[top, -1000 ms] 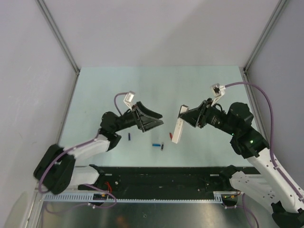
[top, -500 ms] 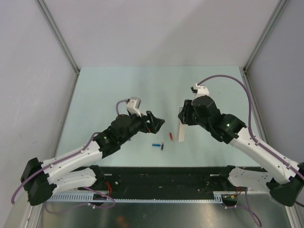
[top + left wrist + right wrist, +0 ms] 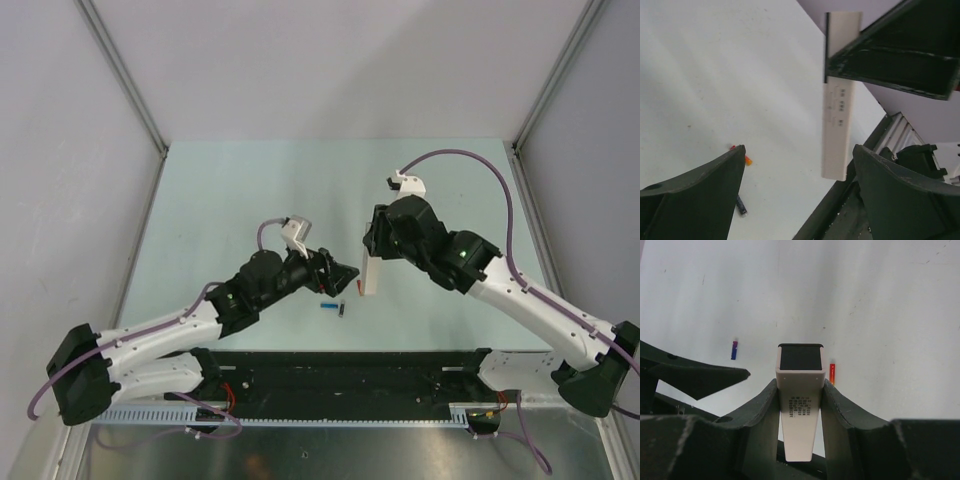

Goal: Load the batteries into the remote control
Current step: Adjust the remote control.

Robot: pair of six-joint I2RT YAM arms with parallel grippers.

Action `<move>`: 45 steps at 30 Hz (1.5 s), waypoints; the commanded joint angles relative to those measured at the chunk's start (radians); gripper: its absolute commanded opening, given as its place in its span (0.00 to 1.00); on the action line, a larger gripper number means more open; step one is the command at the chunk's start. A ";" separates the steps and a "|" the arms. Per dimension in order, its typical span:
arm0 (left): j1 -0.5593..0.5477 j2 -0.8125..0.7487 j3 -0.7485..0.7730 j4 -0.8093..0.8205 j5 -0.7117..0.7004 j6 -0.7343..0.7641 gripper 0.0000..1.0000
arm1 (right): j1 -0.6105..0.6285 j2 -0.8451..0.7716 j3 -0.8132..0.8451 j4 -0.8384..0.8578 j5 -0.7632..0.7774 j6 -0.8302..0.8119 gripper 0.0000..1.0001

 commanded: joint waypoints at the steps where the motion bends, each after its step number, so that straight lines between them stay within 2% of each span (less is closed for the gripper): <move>1: -0.041 0.003 0.004 0.109 0.028 0.043 0.91 | 0.008 0.009 0.042 0.038 -0.022 0.039 0.00; 19: -0.044 0.129 0.096 0.167 0.031 0.086 0.80 | 0.040 0.026 0.044 0.042 -0.096 0.068 0.00; 22: -0.044 0.152 0.122 0.169 0.034 0.095 0.76 | 0.045 0.027 0.044 0.043 -0.096 0.070 0.00; 26: -0.044 0.176 0.137 0.173 0.064 0.088 0.62 | 0.051 0.026 0.044 0.040 -0.093 0.071 0.00; 28: -0.044 0.184 0.133 0.181 0.073 0.075 0.61 | 0.053 0.023 0.044 0.037 -0.087 0.070 0.00; 30: -0.044 0.179 0.127 0.187 0.079 0.071 0.63 | 0.053 0.018 0.042 0.037 -0.084 0.070 0.00; 31: -0.044 0.179 0.119 0.190 0.082 0.063 0.67 | 0.053 0.015 0.044 0.037 -0.081 0.070 0.00; 40: -0.044 0.121 0.059 0.219 0.103 0.040 0.82 | 0.053 0.009 0.042 0.037 -0.079 0.068 0.00; 45: -0.044 0.040 -0.004 0.233 0.103 0.037 0.86 | 0.036 -0.008 0.044 0.031 -0.088 0.068 0.00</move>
